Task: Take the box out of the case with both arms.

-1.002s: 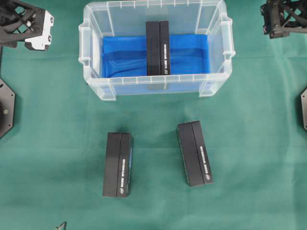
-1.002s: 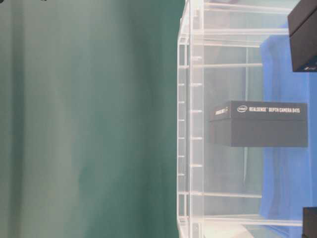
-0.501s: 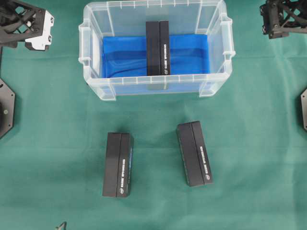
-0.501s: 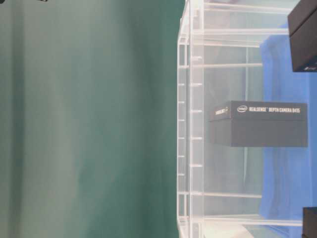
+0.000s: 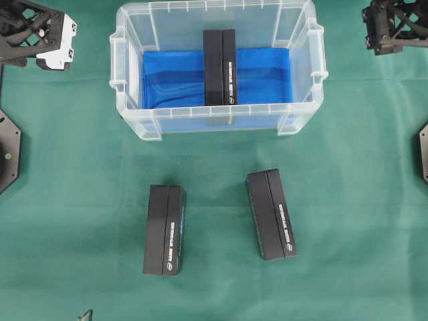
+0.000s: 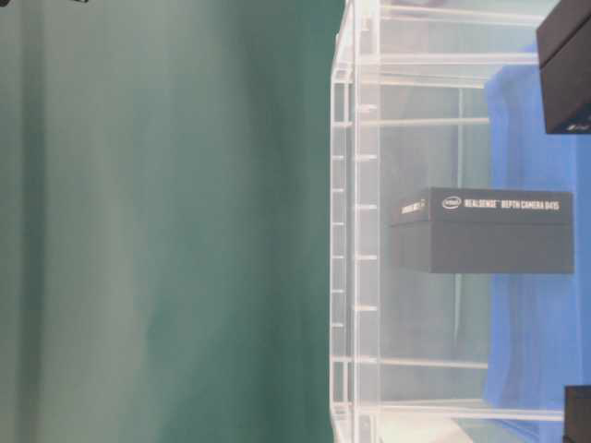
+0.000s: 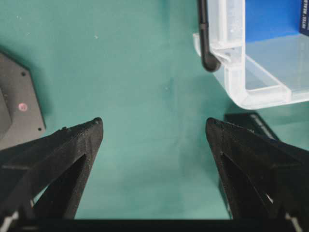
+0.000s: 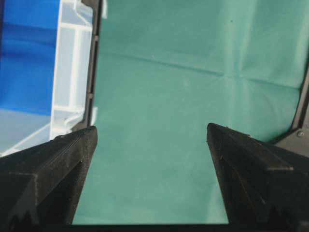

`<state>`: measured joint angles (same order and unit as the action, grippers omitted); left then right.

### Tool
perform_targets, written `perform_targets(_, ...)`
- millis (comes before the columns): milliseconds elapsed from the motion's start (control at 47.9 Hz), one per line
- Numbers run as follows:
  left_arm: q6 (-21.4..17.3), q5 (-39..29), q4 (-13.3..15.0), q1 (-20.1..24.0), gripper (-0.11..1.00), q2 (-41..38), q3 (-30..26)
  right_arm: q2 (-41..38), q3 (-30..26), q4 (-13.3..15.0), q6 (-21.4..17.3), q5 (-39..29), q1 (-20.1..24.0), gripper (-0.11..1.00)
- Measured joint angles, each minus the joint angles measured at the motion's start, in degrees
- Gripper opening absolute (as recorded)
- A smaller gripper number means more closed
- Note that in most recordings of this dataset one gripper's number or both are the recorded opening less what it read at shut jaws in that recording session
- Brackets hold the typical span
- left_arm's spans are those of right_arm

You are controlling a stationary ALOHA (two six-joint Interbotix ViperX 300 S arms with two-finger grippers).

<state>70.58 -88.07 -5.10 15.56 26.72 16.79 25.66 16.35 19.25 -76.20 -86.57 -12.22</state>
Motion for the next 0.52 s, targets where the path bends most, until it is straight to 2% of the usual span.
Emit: perform_targets(522, 0.2, 1.8, 0.1, 0.0, 0.91, -0.1, 0.3, -0.3, 0.0, 0.0, 0.0, 0.0, 0.0, 0.9)
